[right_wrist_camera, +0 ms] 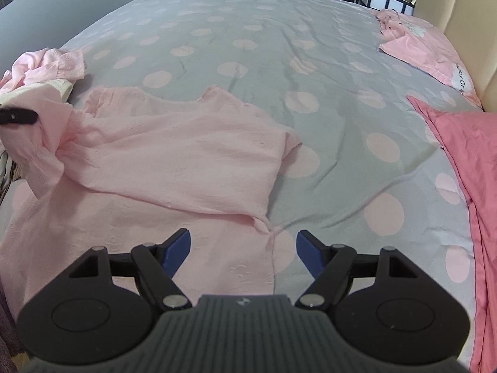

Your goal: Fold clothes

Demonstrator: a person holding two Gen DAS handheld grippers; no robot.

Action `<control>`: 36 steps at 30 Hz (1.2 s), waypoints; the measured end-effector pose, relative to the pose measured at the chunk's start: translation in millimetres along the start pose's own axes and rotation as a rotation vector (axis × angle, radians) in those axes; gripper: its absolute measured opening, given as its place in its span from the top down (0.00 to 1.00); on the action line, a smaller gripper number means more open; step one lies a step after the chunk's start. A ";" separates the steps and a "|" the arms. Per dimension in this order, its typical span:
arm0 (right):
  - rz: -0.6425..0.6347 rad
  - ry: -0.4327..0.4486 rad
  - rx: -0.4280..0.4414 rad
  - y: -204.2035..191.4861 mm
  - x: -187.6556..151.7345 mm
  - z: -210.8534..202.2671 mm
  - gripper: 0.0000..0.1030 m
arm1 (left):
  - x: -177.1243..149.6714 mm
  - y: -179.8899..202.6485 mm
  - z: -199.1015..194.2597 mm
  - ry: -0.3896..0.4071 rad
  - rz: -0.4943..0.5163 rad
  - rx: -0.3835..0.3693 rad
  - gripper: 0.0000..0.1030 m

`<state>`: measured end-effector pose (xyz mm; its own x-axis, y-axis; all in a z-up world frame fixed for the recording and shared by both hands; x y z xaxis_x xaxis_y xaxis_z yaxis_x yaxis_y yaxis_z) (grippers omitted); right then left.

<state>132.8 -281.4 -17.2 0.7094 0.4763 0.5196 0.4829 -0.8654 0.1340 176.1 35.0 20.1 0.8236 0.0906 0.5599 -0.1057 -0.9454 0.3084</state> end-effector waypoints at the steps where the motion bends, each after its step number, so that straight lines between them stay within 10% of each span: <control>1: 0.004 -0.004 -0.002 2.0 -0.8 1.1 0.25 | -1.7 4.9 5.7 -0.010 0.014 -0.003 0.95; 7: 0.025 -0.027 -0.016 13.1 -6.0 7.5 0.25 | -9.5 27.6 20.8 -0.039 0.049 -0.052 0.59; 24: -0.146 0.054 -0.130 4.7 -7.0 4.8 0.25 | -13.0 11.6 8.5 0.000 0.059 0.023 0.56; 36: -0.186 0.032 -0.041 -25.6 17.6 10.6 0.16 | -24.5 -31.8 -8.4 0.015 0.056 0.109 0.56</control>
Point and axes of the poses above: each gripper's, at about its wrist camera, not at the fingertips, and z roughly the way its jaws point, y to its right, x to its top, the point moved 4 cm from there along z, roughly the way its jaws point, and after that the axes turned 15 degrees about -z, right-handed, at the moved point
